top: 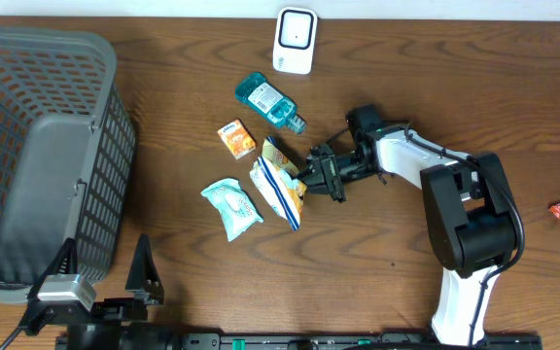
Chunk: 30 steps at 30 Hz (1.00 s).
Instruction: Scan the item barcode
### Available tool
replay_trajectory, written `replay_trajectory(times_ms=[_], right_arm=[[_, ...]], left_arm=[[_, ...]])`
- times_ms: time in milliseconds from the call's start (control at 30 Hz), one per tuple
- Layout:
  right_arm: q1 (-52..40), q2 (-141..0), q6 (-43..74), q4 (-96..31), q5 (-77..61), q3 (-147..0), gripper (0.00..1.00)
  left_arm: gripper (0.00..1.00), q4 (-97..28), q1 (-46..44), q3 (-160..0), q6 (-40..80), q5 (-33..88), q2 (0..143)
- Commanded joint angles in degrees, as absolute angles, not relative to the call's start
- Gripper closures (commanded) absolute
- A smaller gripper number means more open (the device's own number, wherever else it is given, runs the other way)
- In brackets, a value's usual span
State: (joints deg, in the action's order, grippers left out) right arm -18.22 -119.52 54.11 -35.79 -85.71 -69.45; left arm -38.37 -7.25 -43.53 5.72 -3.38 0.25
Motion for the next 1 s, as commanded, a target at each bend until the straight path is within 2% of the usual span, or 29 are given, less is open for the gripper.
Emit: replay_trajectory(times_ms=[0, 267, 967], right_arm=[[-18.7, -119.6, 55.3, -38.5, -89.5, -69.6, 0.99], [-18.7, -119.6, 55.3, -43.6, -89.5, -69.6, 0.99], [-18.7, -119.6, 56.8, -44.6, -89.5, -69.6, 0.99]], left_arm=[[0.02, -38.1, -7.5, -43.3, 4.8, -3.7, 0.1], [0.02, -38.1, -7.5, -43.3, 4.8, -3.7, 0.1], [0.02, -38.1, -7.5, -43.3, 4.8, -3.7, 0.1]])
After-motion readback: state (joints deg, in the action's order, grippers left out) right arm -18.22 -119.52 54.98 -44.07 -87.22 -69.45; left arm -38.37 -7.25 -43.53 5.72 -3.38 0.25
